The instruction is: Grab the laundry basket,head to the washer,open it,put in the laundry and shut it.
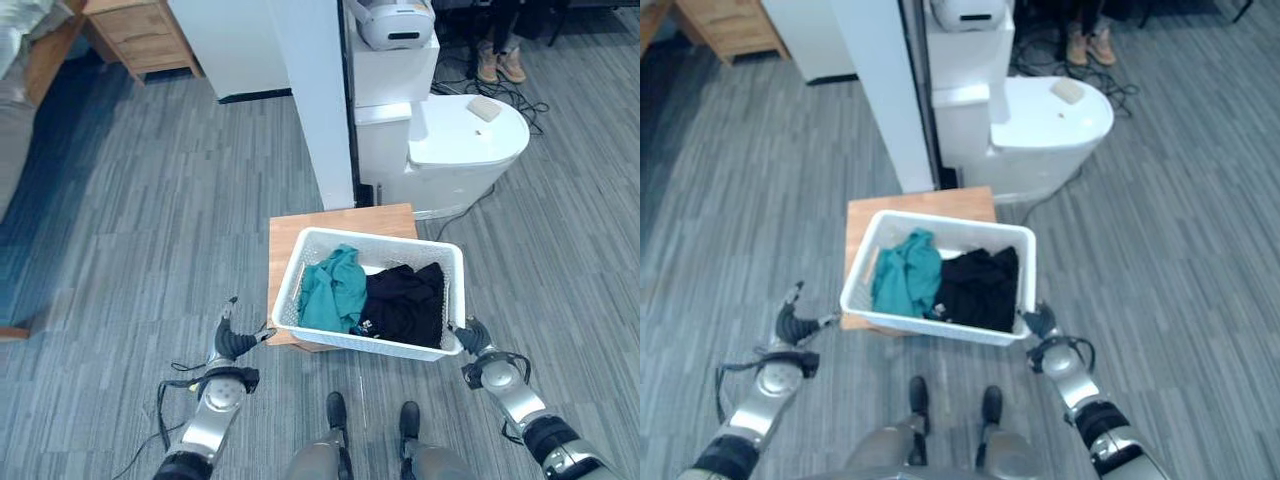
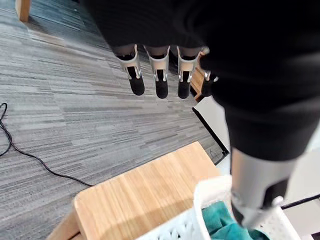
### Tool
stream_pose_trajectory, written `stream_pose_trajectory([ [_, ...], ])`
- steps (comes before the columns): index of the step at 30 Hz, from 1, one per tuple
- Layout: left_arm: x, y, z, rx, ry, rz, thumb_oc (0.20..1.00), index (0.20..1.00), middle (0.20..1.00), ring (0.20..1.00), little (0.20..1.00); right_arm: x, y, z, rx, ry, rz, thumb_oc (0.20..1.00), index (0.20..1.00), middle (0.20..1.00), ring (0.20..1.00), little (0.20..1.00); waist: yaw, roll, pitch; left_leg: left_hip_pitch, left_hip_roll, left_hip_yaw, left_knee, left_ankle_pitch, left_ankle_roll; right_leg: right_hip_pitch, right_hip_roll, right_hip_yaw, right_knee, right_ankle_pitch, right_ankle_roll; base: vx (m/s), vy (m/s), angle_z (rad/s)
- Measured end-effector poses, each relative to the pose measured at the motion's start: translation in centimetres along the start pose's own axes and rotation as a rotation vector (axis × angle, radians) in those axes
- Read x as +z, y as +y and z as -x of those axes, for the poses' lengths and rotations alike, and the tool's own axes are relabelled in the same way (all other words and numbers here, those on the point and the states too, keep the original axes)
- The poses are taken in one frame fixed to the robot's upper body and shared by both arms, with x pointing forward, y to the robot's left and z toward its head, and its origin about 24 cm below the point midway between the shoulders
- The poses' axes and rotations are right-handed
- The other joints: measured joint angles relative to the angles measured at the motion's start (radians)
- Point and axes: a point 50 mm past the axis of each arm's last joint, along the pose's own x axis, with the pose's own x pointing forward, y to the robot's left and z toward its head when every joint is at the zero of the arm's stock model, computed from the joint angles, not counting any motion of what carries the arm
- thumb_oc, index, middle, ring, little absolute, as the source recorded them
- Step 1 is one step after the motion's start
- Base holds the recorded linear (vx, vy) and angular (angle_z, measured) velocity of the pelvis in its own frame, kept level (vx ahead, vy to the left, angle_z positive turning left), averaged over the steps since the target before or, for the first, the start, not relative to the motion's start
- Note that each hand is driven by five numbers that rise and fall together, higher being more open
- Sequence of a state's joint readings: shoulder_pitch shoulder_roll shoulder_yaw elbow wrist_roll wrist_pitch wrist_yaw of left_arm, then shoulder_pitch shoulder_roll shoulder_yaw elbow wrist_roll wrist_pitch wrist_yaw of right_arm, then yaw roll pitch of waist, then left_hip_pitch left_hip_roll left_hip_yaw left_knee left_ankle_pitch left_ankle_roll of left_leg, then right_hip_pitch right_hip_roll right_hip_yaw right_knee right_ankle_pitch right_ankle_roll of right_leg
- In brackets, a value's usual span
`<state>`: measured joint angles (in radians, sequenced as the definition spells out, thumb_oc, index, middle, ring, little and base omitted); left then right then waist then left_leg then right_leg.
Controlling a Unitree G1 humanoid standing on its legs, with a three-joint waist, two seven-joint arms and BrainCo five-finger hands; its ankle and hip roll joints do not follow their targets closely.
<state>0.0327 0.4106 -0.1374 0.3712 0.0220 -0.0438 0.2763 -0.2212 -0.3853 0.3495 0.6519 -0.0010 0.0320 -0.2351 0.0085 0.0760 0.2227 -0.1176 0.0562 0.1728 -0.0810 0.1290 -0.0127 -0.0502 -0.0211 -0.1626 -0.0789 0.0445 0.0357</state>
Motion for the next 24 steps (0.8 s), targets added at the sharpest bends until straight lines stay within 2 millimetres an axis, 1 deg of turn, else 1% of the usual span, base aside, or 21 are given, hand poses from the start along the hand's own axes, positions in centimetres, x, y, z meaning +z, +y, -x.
stream_pose_trajectory([
  [1,0.0,0.3,0.3,0.001,-0.006,0.005,1.0,1.0,1.0,1.0,1.0,-0.2,-0.1,0.0,-0.004,0.005,-0.001,0.2,0.2,0.2,0.2,0.2,0.0,0.006,0.0,0.0,0.0,-0.01,0.0,0.0,0.0,0.001,0.001,-0.003,0.0,-0.001,0.002,0.0,-0.011,0.15],
  [3,0.4,0.6,0.2,0.014,-0.021,0.014,1.0,1.0,1.0,1.0,1.0,-0.2,-0.1,0.1,-0.003,0.008,-0.005,0.2,0.2,0.2,0.2,0.2,0.006,0.015,0.0,-0.001,0.001,-0.019,0.0,0.001,-0.002,0.003,0.003,-0.01,0.0,-0.002,0.003,-0.01,-0.017,0.09],
  [4,0.8,0.6,-0.1,0.023,-0.033,0.017,1.0,1.0,1.0,1.0,1.0,-0.3,0.0,0.1,-0.002,0.009,-0.006,0.2,0.2,0.2,0.2,0.2,0.009,0.016,0.001,-0.002,0.002,-0.021,0.0,0.001,-0.004,0.003,0.004,-0.011,0.0,-0.002,0.003,-0.02,-0.012,0.03],
  [7,2.5,-0.2,-1.7,0.051,-0.067,0.034,1.0,1.0,1.0,1.0,1.0,-0.3,0.3,0.1,0.003,0.012,-0.012,0.2,0.2,0.2,0.2,0.2,0.008,0.016,0.001,-0.004,0.003,-0.023,0.0,0.004,-0.006,0.001,0.004,-0.015,0.003,-0.002,0.002,-0.02,0.002,0.03],
  [9,3.7,-1.7,-3.0,0.037,-0.091,-0.015,1.0,1.0,1.0,1.0,1.0,-0.3,0.8,0.2,0.02,0.01,-0.004,0.2,0.2,0.2,0.2,0.2,0.001,0.015,0.001,-0.006,0.001,-0.022,0.0,0.004,-0.006,-0.002,0.003,-0.014,0.005,-0.001,0.002,-0.02,0.007,-0.03],
  [10,4.5,-2.1,-3.3,0.034,-0.111,-0.013,1.0,1.0,1.0,1.0,1.0,0.0,1.2,0.2,0.032,0.003,-0.008,0.2,0.2,0.2,0.2,0.2,-0.02,0.012,0.0,-0.01,0.001,-0.019,0.0,0.003,-0.006,-0.01,0.002,-0.01,0.007,-0.002,0.002,-0.05,0.025,-0.08],
  [11,5.1,-2.7,-3.6,0.038,-0.121,-0.001,1.0,1.0,1.0,1.0,1.0,0.2,1.5,0.2,0.037,-0.007,-0.012,0.2,0.2,0.2,0.2,0.2,-0.032,0.012,0.0,-0.021,0.001,-0.019,0.0,0.004,-0.005,-0.022,0.002,-0.008,0.008,0.002,-0.002,-0.04,0.031,-0.12],
  [12,5.5,-3.5,-4.0,0.016,-0.121,-0.019,1.0,1.0,1.0,1.0,1.0,0.5,1.9,0.2,0.053,-0.019,0.001,0.2,0.2,0.2,0.2,0.2,-0.034,0.012,0.0,-0.029,0.002,-0.016,0.0,0.005,-0.004,-0.036,0.003,-0.003,0.014,0.003,-0.004,-0.08,0.053,-0.17],
  [14,6.3,-4.7,-4.5,-0.005,-0.128,-0.029,1.0,1.0,1.0,1.0,1.0,1.3,2.7,0.1,0.079,-0.048,0.015,0.2,0.2,0.2,0.2,0.2,-0.046,0.008,0.002,-0.046,0.004,0.01,0.0,0.006,-0.003,-0.081,0.002,0.023,0.046,0.003,-0.004,-0.11,0.06,-0.37],
  [15,6.5,-5.0,-5.0,-0.018,-0.121,-0.062,1.0,1.0,1.0,1.0,1.0,2.1,2.8,-0.1,0.085,-0.073,0.023,0.2,0.2,0.2,0.2,0.2,-0.047,0.006,0.002,-0.06,0.004,0.017,0.0,0.005,-0.003,-0.108,0.004,0.037,0.058,0.002,-0.004,-0.08,0.049,-0.37],
  [16,6.5,-5.1,-5.4,-0.01,-0.107,-0.08,1.0,1.0,1.0,1.0,1.0,3.0,2.9,-0.4,0.086,-0.097,0.019,0.2,0.2,0.2,0.2,0.2,-0.063,0.005,0.004,-0.078,0.006,0.018,0.0,0.006,-0.002,-0.127,0.003,0.039,0.061,0.002,-0.004,-0.04,0.028,-0.27],
  [17,6.7,-5.0,-5.7,0.005,-0.108,-0.088,1.0,1.0,1.0,1.0,1.0,3.1,3.2,-0.4,0.094,-0.1,0.021,0.2,0.2,0.2,0.2,0.2,-0.07,-0.002,0.009,-0.079,0.005,0.029,0.0,0.007,-0.001,-0.138,0.003,0.043,0.07,0.002,-0.004,-0.05,0.037,-0.16],
  [19,6.2,-4.6,-6.2,0.039,-0.087,-0.154,1.0,1.0,1.0,1.0,1.0,3.4,3.3,-0.5,0.099,-0.108,0.035,0.2,0.2,0.2,0.2,0.2,-0.064,-0.014,0.016,-0.082,0.006,0.038,0.0,0.007,-0.001,-0.151,0.004,0.059,0.077,-0.001,0.001,-0.01,0.02,-0.19],
  [20,6.4,-4.2,-6.5,0.054,-0.083,-0.167,1.0,1.0,1.0,1.0,1.0,3.8,3.2,-0.6,0.097,-0.125,0.035,0.2,0.2,0.2,0.2,0.2,-0.066,-0.017,0.022,-0.091,0.008,0.038,0.0,0.007,-0.001,-0.16,0.003,0.062,0.076,-0.001,0.002,0.0,0.02,-0.1],
  [22,5.7,-4.2,-6.3,0.061,-0.074,-0.192,1.0,1.0,1.0,1.0,1.0,3.8,3.2,-0.6,0.094,-0.128,0.034,0.2,0.2,0.2,0.2,0.2,-0.063,-0.024,0.027,-0.091,0.007,0.039,0.0,0.006,-0.001,-0.164,0.003,0.064,0.08,-0.002,0.002,0.01,0.002,-0.05],
  [23,6.0,-4.0,-6.3,0.081,-0.093,-0.209,1.0,1.0,1.0,1.0,1.0,4.1,3.1,-0.7,0.091,-0.14,0.032,0.2,0.2,0.2,0.2,0.2,-0.06,-0.031,0.032,-0.097,0.01,0.046,0.0,0.006,-0.002,-0.176,0.003,0.066,0.087,-0.002,0.001,0.02,0.003,-0.06],
  [24,6.2,-3.8,-6.3,0.094,-0.109,-0.224,1.0,1.0,1.0,1.0,1.0,4.2,3.0,-0.8,0.088,-0.144,0.03,0.2,0.2,0.2,0.2,0.2,-0.06,-0.03,0.036,-0.103,0.01,0.044,0.0,0.006,-0.002,-0.178,0.003,0.065,0.087,-0.002,0.001,0.0,0.0,0.0],
])
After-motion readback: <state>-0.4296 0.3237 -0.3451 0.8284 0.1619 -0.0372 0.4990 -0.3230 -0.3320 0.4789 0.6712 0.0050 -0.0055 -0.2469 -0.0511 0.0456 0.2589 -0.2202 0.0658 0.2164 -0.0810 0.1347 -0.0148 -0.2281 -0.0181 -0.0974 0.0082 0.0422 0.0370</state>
